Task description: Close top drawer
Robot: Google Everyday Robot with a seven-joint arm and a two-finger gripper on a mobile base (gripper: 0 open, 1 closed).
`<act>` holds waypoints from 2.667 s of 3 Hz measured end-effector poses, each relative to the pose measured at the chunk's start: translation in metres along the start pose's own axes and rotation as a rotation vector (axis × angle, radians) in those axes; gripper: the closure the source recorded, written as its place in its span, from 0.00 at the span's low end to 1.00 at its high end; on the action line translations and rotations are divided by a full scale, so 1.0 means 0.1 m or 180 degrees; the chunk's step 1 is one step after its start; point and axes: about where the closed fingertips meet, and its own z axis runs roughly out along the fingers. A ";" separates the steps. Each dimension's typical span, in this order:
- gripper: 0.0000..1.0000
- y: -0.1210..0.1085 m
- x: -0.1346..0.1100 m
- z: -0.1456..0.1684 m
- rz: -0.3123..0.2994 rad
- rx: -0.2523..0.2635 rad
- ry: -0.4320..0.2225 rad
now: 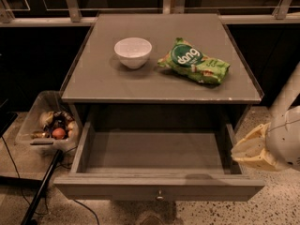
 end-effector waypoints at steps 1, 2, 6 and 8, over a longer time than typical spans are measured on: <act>1.00 0.13 0.04 0.20 0.0090 -0.0045 0.0004; 1.00 0.26 0.12 0.46 0.0214 -0.0018 0.0004; 1.00 0.26 0.35 0.92 0.0273 0.0616 -0.0320; 1.00 0.63 0.33 1.13 0.0128 0.0324 -0.0308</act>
Offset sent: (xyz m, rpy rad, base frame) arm -0.0149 0.0237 -0.0974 0.0357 0.0202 -0.1337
